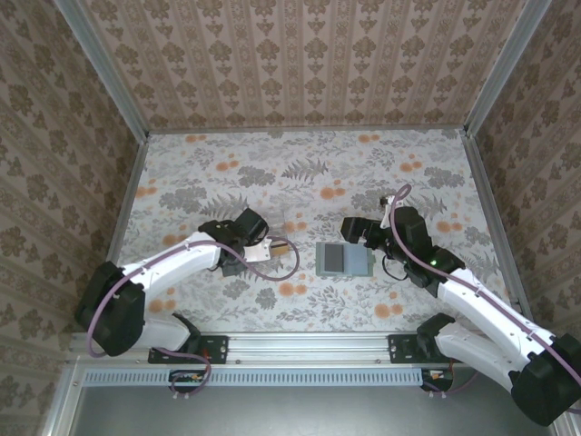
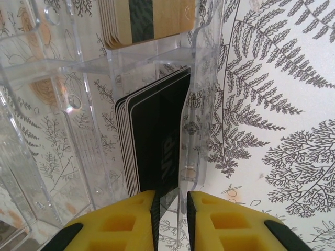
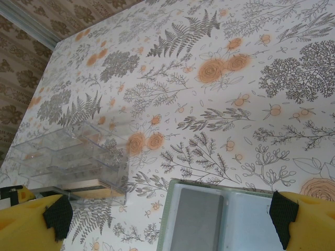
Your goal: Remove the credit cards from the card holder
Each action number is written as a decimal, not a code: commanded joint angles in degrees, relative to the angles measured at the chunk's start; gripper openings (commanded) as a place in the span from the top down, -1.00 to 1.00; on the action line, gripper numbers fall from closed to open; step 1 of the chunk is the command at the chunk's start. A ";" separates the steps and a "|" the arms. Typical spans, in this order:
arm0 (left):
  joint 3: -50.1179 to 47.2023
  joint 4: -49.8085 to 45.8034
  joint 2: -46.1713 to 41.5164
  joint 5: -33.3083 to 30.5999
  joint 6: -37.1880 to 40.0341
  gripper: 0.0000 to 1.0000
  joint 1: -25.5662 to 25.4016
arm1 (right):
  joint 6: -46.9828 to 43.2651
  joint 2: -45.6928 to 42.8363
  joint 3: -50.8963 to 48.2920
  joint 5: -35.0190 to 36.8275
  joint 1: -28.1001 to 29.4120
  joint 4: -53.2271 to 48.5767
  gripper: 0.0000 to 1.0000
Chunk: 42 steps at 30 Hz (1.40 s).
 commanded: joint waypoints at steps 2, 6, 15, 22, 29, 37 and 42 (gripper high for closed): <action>0.34 0.18 0.45 -2.12 -0.30 0.51 -0.26 | 0.71 -0.09 -0.69 -0.91 -0.13 0.36 -1.00; 0.45 0.74 0.89 -3.52 -0.56 0.48 -0.26 | 0.70 0.04 -0.69 -1.03 -0.13 0.44 -1.00; 1.25 1.99 2.23 -6.74 -1.27 0.45 0.08 | 0.70 -0.13 -0.75 -1.20 -0.13 0.47 -1.00; 1.74 1.90 2.49 -8.08 -2.04 0.45 0.25 | 0.70 0.05 -0.82 -1.35 -0.13 0.60 -1.00; 2.39 0.91 1.89 -8.79 -2.54 0.45 0.25 | 0.63 0.12 -0.83 -1.30 -0.13 0.58 -1.00; 3.65 -1.27 -1.01 -7.87 -4.93 0.46 0.23 | 0.53 0.40 -0.87 -1.24 -0.21 0.70 -1.00; 8.32 -3.93 -5.07 -7.11 -12.18 0.46 0.11 | 0.31 0.12 -0.75 -1.28 -0.22 0.34 -1.00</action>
